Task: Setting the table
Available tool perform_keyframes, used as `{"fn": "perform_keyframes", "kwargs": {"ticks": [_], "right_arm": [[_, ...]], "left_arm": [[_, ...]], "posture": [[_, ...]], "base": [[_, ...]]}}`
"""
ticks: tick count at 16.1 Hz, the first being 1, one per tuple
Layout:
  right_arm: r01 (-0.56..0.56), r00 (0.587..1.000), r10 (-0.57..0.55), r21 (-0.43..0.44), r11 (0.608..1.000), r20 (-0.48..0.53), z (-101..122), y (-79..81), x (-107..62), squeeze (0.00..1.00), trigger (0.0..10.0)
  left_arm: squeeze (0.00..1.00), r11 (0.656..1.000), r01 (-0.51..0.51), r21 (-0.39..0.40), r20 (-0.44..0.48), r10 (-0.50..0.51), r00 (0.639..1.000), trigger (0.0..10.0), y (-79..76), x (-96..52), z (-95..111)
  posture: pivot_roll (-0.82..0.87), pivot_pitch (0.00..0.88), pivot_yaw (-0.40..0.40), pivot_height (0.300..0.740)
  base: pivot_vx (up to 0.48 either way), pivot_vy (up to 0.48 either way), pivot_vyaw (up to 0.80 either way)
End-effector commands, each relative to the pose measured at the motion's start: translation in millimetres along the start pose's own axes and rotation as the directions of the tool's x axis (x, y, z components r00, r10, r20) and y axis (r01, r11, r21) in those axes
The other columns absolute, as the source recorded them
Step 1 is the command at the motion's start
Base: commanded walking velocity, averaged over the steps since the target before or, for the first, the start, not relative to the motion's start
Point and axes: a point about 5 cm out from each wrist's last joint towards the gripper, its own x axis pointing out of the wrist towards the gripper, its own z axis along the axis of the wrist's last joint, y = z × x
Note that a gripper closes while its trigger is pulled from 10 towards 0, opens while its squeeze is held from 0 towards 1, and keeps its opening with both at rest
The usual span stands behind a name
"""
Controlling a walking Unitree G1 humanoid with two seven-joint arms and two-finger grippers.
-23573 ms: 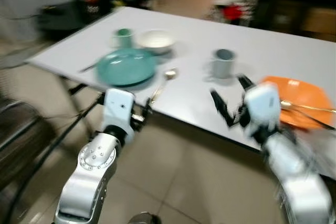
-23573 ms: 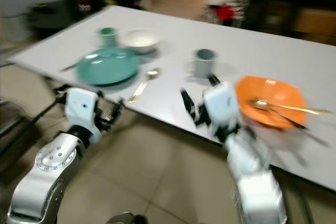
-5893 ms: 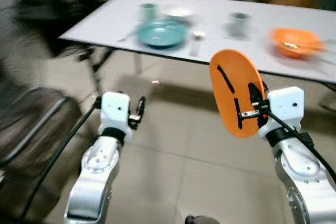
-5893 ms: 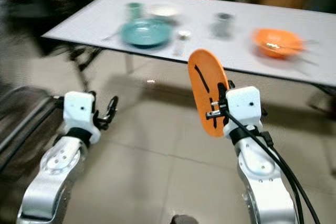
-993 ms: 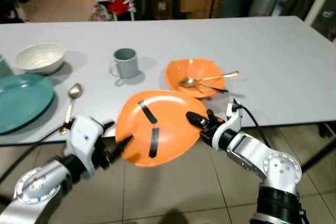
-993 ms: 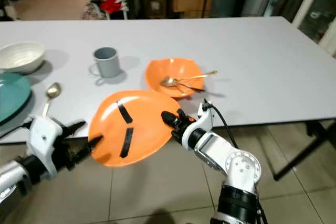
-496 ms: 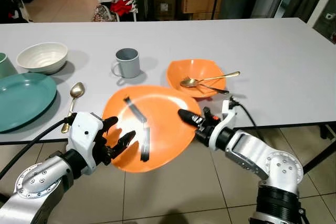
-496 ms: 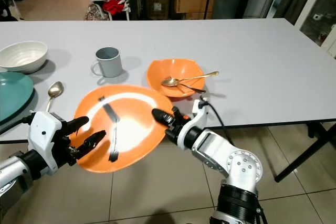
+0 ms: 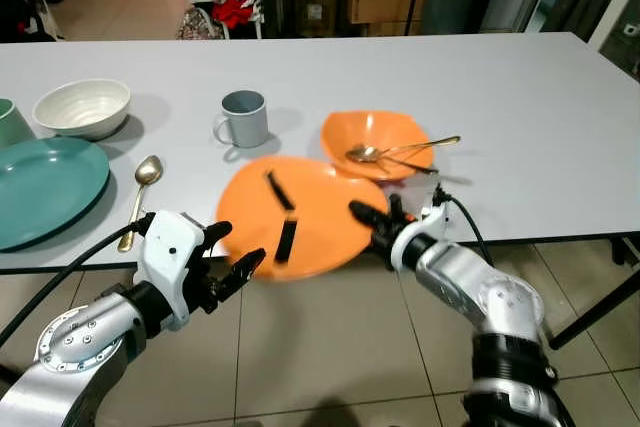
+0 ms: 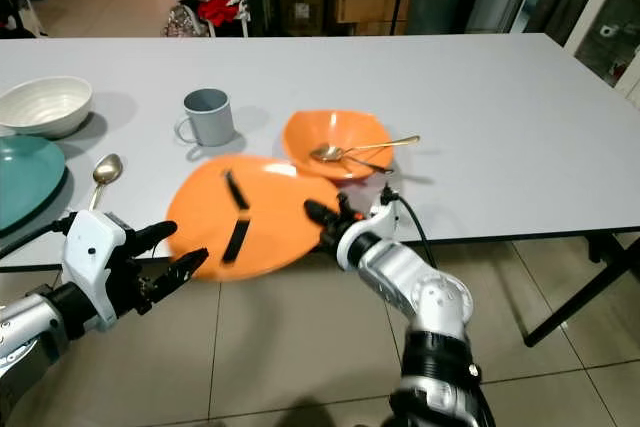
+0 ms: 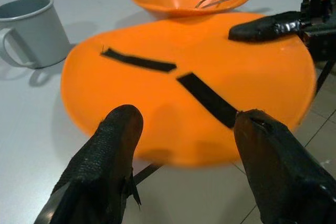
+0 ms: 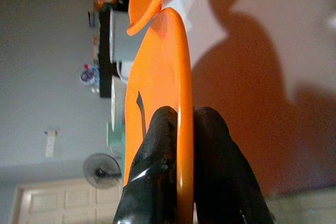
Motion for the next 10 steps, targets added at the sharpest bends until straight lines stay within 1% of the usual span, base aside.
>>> {"fn": "perform_keyframes", "kwargs": {"ticks": [1,4,5,7,8,9,10], "right_arm": [[-0.045,0.998,0.045,0.004,0.999,0.038,8,7.1,5.7,0.00,10.0],[-0.014,0.997,0.017,-0.042,0.999,0.072,17,4.6,13.8,0.00,10.0],[-0.003,0.996,0.009,-0.075,0.997,0.090,21,3.8,18.2,0.00,10.0],[0.013,0.994,0.000,-0.109,0.994,0.112,26,3.6,24.5,0.00,10.0],[0.043,0.991,-0.024,-0.136,0.990,0.132,29,1.6,26.8,0.00,10.0],[0.055,0.986,-0.031,-0.149,0.987,0.161,31,0.4,28.0,0.00,10.0],[0.046,0.983,-0.019,-0.142,0.989,0.185,34,0.6,28.9,0.00,10.0]], "left_arm": [[0.00,1.000,-0.004,0.007,-0.005,0.004,1.000,10.0,1.2,0.0,1],[0.00,1.000,-0.007,0.007,-0.003,0.007,1.000,10.0,1.0,0.7,1],[0.00,1.000,-0.007,0.007,-0.002,0.007,1.000,10.0,0.6,1.5,1],[0.00,1.000,-0.006,0.007,0.000,0.006,1.000,10.0,-0.2,2.5,1],[0.00,1.000,-0.008,0.007,0.001,0.008,1.000,10.0,-0.3,2.9,1],[0.00,1.000,-0.010,0.006,0.002,0.010,1.000,10.0,-0.3,2.9,1],[0.00,1.000,-0.010,0.006,0.002,0.010,1.000,10.0,-0.5,3.2,1]], "posture": [[0.02,0.000,0.020,0.740],[0.02,0.000,0.021,0.740],[0.02,0.000,0.021,0.740],[0.02,0.000,0.020,0.740],[0.02,0.000,0.020,0.740],[0.02,0.000,0.019,0.740],[0.02,0.000,0.019,0.740]], "base": [[0.000,0.000,0.00],[0.000,0.000,0.00],[0.000,0.000,0.00],[0.000,0.000,0.00],[0.000,0.000,0.00],[0.000,0.000,0.00],[0.000,0.000,0.00]]}}
